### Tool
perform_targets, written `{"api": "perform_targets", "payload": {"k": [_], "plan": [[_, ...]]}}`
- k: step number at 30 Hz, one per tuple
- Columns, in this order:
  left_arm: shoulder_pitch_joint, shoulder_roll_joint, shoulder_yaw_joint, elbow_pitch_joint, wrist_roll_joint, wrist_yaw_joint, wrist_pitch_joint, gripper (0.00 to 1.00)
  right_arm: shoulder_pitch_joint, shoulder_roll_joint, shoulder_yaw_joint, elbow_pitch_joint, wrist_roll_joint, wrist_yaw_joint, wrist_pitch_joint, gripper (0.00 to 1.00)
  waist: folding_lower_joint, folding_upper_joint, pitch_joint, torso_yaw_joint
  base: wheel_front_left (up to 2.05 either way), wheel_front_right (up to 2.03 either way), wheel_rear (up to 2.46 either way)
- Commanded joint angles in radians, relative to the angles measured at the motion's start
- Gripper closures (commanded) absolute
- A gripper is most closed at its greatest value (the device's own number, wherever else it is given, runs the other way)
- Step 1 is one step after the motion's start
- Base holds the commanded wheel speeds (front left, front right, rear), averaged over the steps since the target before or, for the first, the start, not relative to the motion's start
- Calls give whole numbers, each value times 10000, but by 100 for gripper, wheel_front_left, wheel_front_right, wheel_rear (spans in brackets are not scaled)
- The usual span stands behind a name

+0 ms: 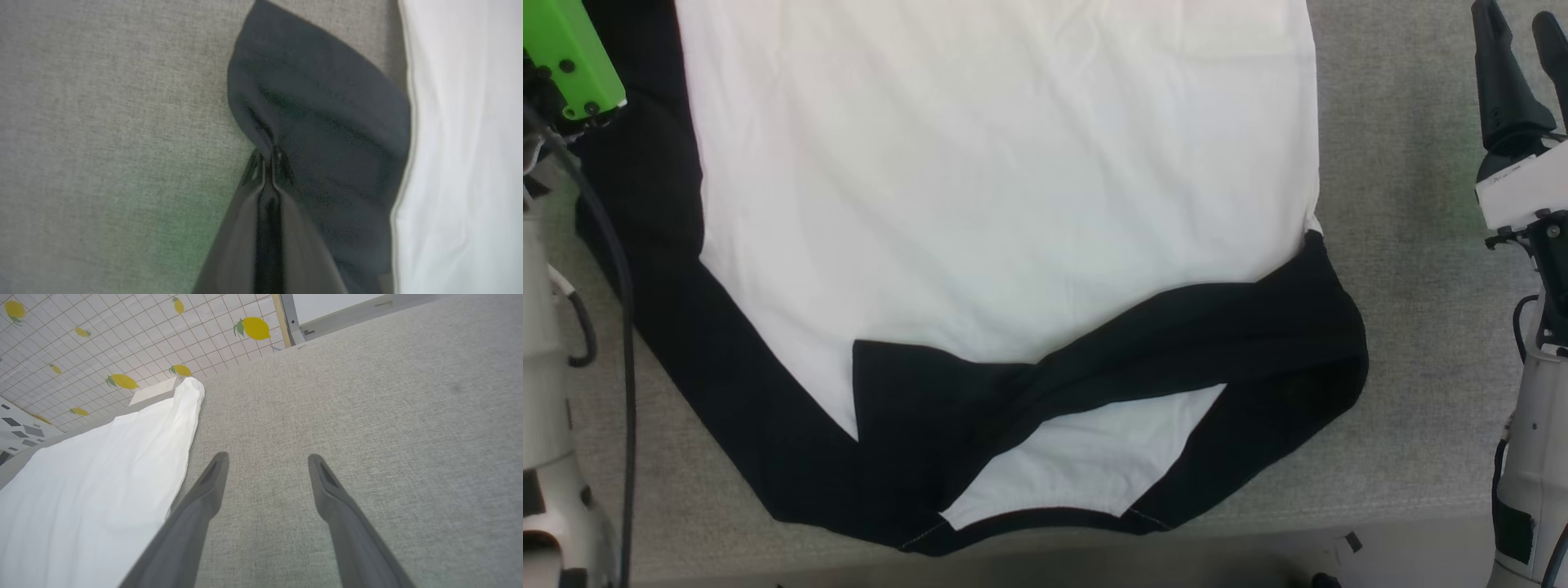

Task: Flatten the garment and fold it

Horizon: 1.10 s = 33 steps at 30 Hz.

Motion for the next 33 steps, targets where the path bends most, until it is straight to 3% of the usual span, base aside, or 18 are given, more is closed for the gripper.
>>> {"api": "perform_targets", "payload": {"k": [1, 10, 16, 20, 26, 33], "plan": [[418, -262, 210, 130, -185, 162, -478, 100, -129, 3, 16, -7, -41, -13, -27, 0, -1, 0, -132, 96, 0, 0, 0], [522, -1019, 2047, 66, -1293, 443, -3628, 100, 204, -97, -64, 343, -104, -13, -53, 0, -1, 0, -1333, 651, 0, 0, 0], [1212, -924, 2660, 365, -1416, 285, -4736, 100, 645, -95, -212, 679, -144, -13, -53, 0, -1, 0, -2580, 1023, 0, 0, 0], [1767, -1099, 2817, 287, -1708, -169, -5226, 100, 1030, -73, -297, 914, -187, -13, -3, 0, -1, 0, -3445, 1166, 0, 0, 0], [2103, -1844, 2113, -358, -2036, -1208, -5725, 100, 1710, -49, -600, 1113, -288, -13, 120, 0, -1, 0, -4607, 1341, 0, 0, 0], [2712, -3205, 258, -1214, -1926, -1783, -5712, 100, 2208, -6, -762, 1073, -344, -13, 329, 0, -1, 0, -5269, 1324, 0, 0, 0]]}}
